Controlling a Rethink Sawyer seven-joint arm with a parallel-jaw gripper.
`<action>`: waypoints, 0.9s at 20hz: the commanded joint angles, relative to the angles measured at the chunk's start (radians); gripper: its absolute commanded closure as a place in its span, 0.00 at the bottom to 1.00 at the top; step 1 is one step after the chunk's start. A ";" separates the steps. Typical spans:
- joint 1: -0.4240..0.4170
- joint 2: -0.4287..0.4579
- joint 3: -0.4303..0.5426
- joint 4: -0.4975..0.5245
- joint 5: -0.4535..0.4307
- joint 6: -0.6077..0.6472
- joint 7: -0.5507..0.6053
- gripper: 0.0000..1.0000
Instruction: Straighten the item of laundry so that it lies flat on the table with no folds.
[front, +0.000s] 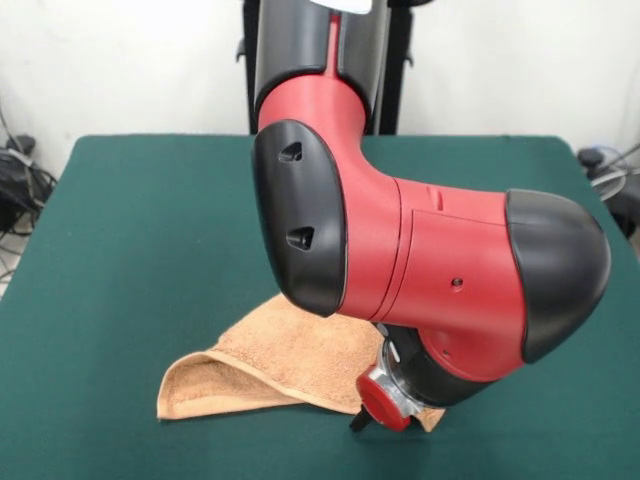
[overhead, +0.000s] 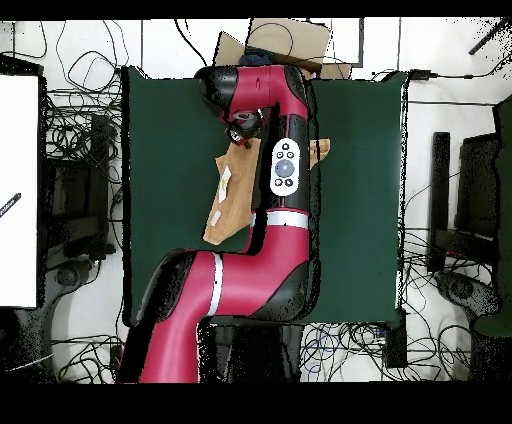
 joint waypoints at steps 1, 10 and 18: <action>0.006 0.018 0.104 0.059 0.040 0.050 0.201 0.00; 0.018 -0.002 0.198 -0.039 -0.028 0.204 0.194 0.00; 0.008 -0.003 0.245 -0.027 -0.040 0.220 0.185 0.00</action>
